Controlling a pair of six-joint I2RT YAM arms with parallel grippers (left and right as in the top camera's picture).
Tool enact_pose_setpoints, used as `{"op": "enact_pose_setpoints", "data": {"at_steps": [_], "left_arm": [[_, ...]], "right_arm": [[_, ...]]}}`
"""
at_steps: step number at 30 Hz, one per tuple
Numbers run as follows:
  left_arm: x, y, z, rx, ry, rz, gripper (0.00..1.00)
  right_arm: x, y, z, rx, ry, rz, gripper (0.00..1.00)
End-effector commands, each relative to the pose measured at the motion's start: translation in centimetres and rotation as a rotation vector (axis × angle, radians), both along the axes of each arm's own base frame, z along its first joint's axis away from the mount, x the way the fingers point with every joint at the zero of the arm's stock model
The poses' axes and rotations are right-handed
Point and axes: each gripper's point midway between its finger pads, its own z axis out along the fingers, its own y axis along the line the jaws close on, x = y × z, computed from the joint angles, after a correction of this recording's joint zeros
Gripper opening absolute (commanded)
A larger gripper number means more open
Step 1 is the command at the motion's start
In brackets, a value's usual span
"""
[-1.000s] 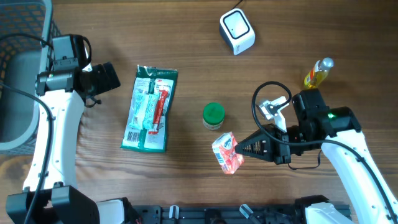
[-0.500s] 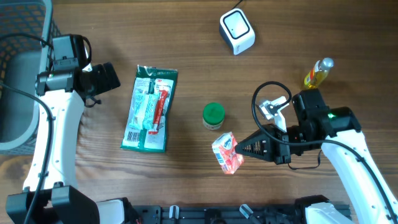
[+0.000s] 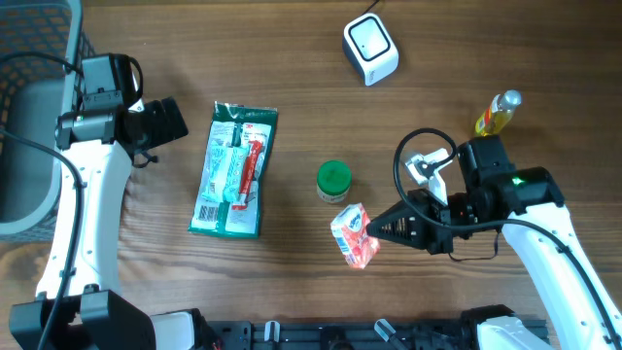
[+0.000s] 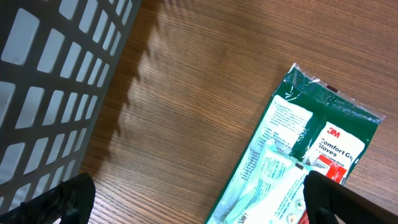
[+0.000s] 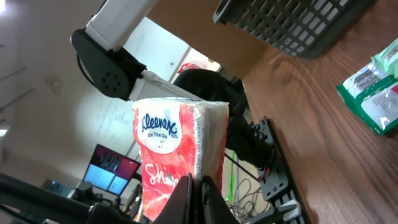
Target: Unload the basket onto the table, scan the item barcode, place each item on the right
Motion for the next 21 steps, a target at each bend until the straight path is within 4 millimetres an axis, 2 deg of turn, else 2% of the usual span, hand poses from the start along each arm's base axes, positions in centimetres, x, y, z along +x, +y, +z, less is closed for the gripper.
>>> {"op": "enact_pose_setpoints", "data": {"at_steps": [1,4,8,12,14,17,21], "left_arm": [[0.0,0.3,-0.1,0.004,0.0,0.016,1.0],[0.0,0.3,-0.1,0.004,0.0,0.016,1.0],[0.0,0.3,-0.1,0.004,0.0,0.016,1.0],[0.0,0.3,-0.1,0.004,0.0,0.016,1.0],[0.0,0.3,-0.1,0.004,0.0,0.016,1.0],[0.0,0.3,0.0,0.004,0.0,0.016,1.0],[0.0,0.3,0.0,0.004,0.0,0.016,1.0]], "right_arm": [[0.2,0.1,1.1,0.062,0.007,0.011,0.04],[1.1,0.3,0.6,0.026,-0.001,0.009,0.04],[3.5,0.5,-1.7,-0.143,0.03,-0.062,0.04],[7.4,-0.6,-5.6,-0.401,0.149,-0.279,0.04],[8.8,-1.3,-6.7,-0.478,0.179,-0.371,0.04],[9.8,-2.1,-7.7,-0.54,0.198,-0.446,0.04],[10.2,-2.5,-8.1,-0.567,0.202,-0.474,0.04]]}}
